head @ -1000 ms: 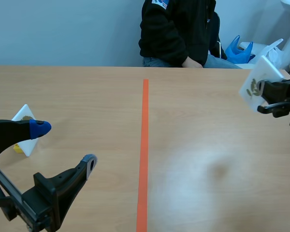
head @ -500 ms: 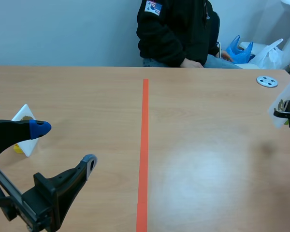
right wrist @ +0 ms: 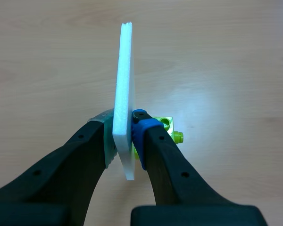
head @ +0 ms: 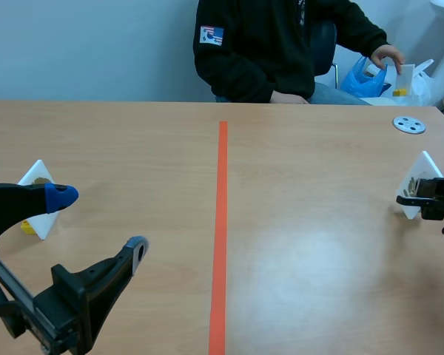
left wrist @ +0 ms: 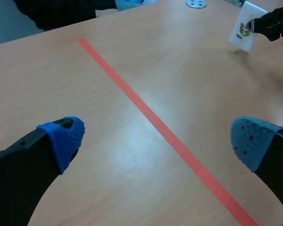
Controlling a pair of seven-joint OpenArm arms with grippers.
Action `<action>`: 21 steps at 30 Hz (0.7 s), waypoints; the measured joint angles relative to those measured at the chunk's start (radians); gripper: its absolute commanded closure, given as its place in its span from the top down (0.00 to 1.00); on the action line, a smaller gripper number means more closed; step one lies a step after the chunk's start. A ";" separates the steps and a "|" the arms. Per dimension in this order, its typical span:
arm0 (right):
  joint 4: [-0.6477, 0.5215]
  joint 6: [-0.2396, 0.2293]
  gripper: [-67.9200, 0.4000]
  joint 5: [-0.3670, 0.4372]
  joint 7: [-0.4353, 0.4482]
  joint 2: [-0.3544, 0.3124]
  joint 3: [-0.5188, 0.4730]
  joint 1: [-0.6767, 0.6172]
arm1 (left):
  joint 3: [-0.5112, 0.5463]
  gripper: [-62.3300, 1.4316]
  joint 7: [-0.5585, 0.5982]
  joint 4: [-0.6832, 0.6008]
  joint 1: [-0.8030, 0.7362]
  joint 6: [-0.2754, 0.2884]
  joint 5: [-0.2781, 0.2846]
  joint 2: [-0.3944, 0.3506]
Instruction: Sort the leaf by its shape. The table is split by an orange tape line. A compound leaf with several leaflets goes to the left side, a simple leaf with one blade goes to the right side. Return to the home posture when a red brick is placed on the table.
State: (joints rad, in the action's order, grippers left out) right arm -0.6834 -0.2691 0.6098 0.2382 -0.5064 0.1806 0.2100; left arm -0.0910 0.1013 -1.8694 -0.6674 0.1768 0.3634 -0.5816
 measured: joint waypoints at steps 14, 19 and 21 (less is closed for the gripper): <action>-0.002 0.000 0.54 0.000 -0.010 0.000 0.024 -0.001 | 0.000 1.00 0.000 0.000 0.000 0.000 0.000 -0.003; -0.004 0.000 0.87 0.000 0.066 0.000 0.024 0.000 | 0.000 1.00 0.000 0.000 0.000 0.000 0.000 -0.003; -0.005 0.000 0.95 0.000 0.074 -0.001 0.024 0.000 | 0.000 1.00 0.000 0.000 0.000 0.000 0.000 -0.003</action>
State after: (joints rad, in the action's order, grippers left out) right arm -0.6888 -0.2687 0.6102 0.3119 -0.5072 0.2043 0.2096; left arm -0.0910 0.1013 -1.8694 -0.6674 0.1768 0.3634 -0.5846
